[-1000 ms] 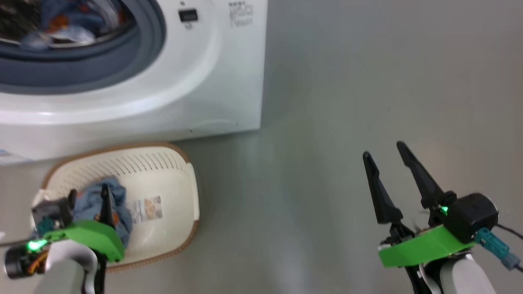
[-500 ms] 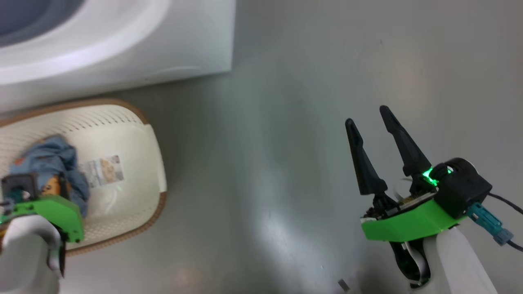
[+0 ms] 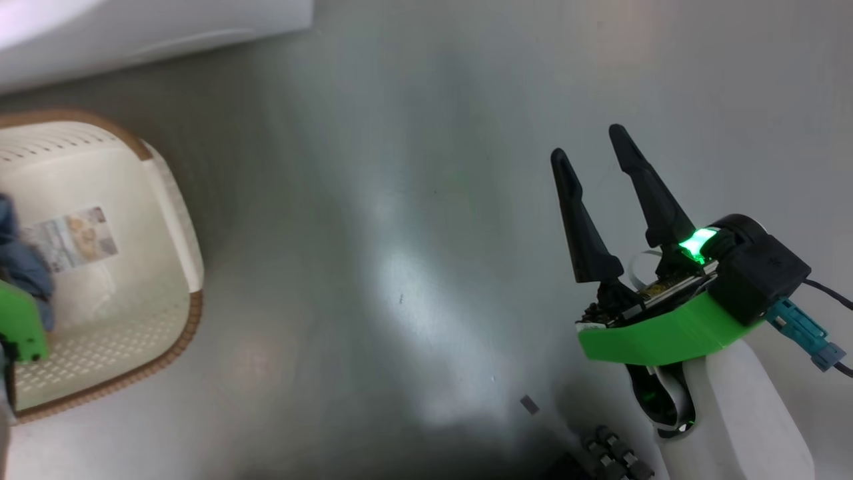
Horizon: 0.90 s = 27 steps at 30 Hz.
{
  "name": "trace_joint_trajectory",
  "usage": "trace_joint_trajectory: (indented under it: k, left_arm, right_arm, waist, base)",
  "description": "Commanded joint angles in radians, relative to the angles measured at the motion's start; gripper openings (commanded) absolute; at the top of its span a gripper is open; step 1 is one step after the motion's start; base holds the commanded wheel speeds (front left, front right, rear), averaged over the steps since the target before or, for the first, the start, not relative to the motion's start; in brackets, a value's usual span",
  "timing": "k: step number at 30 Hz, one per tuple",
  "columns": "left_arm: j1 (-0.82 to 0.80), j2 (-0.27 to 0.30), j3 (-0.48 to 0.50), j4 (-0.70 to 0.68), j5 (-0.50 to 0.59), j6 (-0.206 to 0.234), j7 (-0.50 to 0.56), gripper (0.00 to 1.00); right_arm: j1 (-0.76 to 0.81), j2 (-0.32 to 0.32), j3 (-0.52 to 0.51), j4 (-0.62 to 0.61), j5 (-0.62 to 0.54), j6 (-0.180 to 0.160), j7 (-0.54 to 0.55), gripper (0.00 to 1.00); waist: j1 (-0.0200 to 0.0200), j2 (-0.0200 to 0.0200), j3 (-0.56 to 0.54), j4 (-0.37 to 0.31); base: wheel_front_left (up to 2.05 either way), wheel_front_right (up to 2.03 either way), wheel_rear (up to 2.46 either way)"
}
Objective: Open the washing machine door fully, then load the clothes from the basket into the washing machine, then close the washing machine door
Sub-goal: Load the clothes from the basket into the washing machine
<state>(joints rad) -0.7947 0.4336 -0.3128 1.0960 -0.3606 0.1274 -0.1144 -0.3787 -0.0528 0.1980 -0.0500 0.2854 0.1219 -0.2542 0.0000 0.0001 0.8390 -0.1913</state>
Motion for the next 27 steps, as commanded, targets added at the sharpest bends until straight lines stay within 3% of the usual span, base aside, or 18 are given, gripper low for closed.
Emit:
trace_joint_trajectory:
  k: [1,12,19,20,21,22,23,27]
  left_arm:
    - [0.002,0.061,0.032,0.008,-0.009,-0.004,0.002,1.0]
    - [-0.066,0.133,0.048,0.085,-0.03,0.011,0.062,1.0]
    - [-0.086,0.136,0.057,0.113,-0.053,0.011,0.089,0.99]
    - [-0.087,0.136,0.057,0.116,-0.055,0.009,0.092,0.86]
    - [-0.088,0.135,0.059,0.12,-0.06,0.007,0.097,0.5]
    - [-0.089,0.134,0.059,0.122,-0.063,0.005,0.099,0.35]
    - [-0.09,0.132,0.063,0.123,-0.069,0.001,0.1,0.0]
    - [-0.093,0.128,0.069,0.13,-0.085,-0.004,0.101,0.0]
  right_arm:
    - [0.014,0.003,0.029,-0.026,0.009,0.009,-0.007,1.0]
    - [-0.007,0.003,0.046,-0.044,0.036,0.009,-0.007,1.0]
    - [-0.012,0.003,0.052,-0.046,0.043,0.009,-0.008,1.0]
    - [-0.013,0.003,0.054,-0.046,0.044,0.009,-0.008,1.0]
    - [-0.013,0.003,0.055,-0.046,0.045,0.009,-0.008,1.0]
    - [-0.014,0.003,0.055,-0.045,0.046,0.009,-0.008,1.0]
    - [-0.014,0.003,0.054,-0.045,0.046,0.009,-0.008,1.0]
    - [-0.016,0.003,0.052,-0.041,0.049,0.009,-0.008,1.0]
  waist:
    - [0.0,-0.0001,0.057,-0.035]
    - [0.0,-0.0001,0.147,-0.064]
    - [0.0,-0.0001,0.161,-0.067]
    - [0.0,-0.0001,0.161,-0.068]
    - [0.0,-0.0001,0.161,-0.068]
    - [0.0,-0.0001,0.161,-0.069]
    - [0.0,-0.0001,0.161,-0.068]
    - [0.0,-0.0001,0.158,-0.066]
  base:
    - [0.0,0.0,0.0]
    - [0.0,0.0,0.0]
    - [0.0,0.0,0.0]
    - [0.0,0.0,0.0]
    - [0.0,0.0,0.0]
    - [0.0,0.0,0.0]
    - [0.0,0.0,0.0]
    - [0.0,0.0,0.0]
